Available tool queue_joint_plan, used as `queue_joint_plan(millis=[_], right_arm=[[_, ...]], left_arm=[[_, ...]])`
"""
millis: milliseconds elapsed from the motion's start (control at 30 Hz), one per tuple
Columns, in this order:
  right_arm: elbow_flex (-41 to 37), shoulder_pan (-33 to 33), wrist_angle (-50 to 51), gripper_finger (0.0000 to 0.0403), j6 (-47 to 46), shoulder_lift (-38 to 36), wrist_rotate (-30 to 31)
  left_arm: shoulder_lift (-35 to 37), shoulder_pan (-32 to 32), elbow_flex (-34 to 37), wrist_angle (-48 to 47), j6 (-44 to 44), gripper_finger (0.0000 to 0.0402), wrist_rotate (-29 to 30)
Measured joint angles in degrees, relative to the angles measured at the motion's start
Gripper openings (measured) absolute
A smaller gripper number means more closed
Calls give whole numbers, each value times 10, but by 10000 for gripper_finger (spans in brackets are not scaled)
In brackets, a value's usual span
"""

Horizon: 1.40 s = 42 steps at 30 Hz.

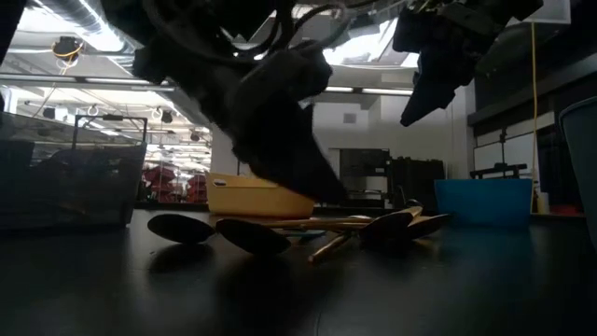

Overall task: Sort silverware by color (type)
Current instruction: Put the gold spoon into the black bin

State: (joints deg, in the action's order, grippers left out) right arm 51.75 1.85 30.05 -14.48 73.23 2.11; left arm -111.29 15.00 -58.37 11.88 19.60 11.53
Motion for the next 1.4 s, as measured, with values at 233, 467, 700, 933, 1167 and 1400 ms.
queue_joint_plan(millis=[233, 467, 700, 933, 1167, 1400], right_arm=[[0, 0, 0, 67, 0, 0, 0], [0, 0, 0, 67, 0, 0, 0], [0, 0, 0, 67, 0, 0, 0], [0, 0, 0, 67, 0, 0, 0], [0, 0, 0, 67, 0, 0, 0], [0, 0, 0, 67, 0, 0, 0]], left_arm=[[-26, 9, 1, 4, 14, 116, 19], [-29, 9, 1, 0, 13, 111, 34], [-29, 9, 1, -3, 14, 68, 34], [-29, 9, 1, -3, 15, 25, 35], [-29, 9, 1, -3, 15, 16, 35], [-20, 7, 1, -3, 15, 17, 34]])
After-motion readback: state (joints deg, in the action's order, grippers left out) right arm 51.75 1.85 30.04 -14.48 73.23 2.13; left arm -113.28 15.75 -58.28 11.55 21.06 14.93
